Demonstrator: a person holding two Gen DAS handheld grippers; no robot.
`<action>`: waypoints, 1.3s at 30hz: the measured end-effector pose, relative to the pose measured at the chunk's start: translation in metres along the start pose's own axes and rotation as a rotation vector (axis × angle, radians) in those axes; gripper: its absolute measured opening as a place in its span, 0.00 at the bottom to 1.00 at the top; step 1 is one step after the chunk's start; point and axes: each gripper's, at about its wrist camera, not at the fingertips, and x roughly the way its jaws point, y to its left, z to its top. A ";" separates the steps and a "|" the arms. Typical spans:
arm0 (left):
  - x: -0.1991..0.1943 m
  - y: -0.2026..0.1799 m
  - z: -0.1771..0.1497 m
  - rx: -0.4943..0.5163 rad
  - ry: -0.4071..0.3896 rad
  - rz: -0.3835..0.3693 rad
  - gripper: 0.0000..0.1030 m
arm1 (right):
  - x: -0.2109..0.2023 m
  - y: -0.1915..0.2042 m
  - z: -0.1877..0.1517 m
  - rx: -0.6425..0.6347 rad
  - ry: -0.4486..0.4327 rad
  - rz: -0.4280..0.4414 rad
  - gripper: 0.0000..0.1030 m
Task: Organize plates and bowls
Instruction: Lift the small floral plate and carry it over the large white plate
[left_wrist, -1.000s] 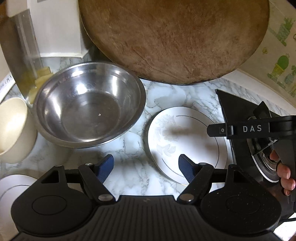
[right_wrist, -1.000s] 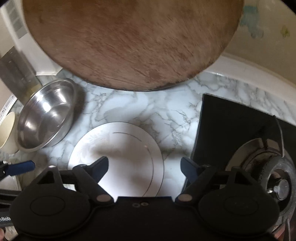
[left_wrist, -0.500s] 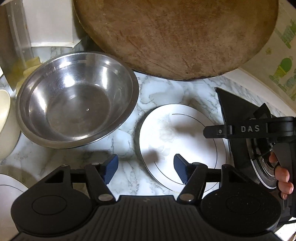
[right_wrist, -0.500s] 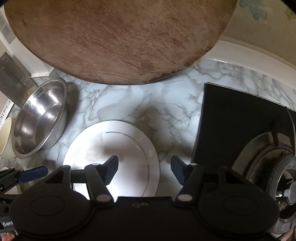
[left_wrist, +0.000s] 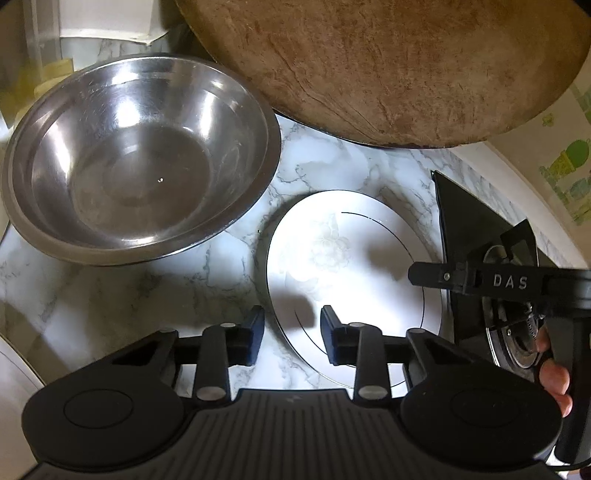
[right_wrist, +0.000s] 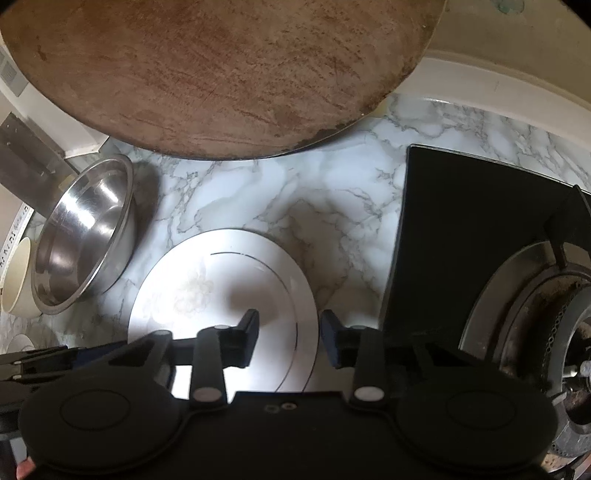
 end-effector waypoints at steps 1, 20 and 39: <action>0.000 0.001 0.000 -0.002 0.001 -0.003 0.23 | 0.000 0.000 0.000 -0.001 0.000 0.000 0.34; -0.005 0.010 -0.006 0.027 -0.005 -0.015 0.13 | -0.005 -0.005 -0.019 -0.003 -0.017 -0.020 0.11; -0.049 0.029 -0.039 0.050 -0.035 -0.044 0.13 | -0.046 0.025 -0.066 -0.003 -0.089 -0.017 0.09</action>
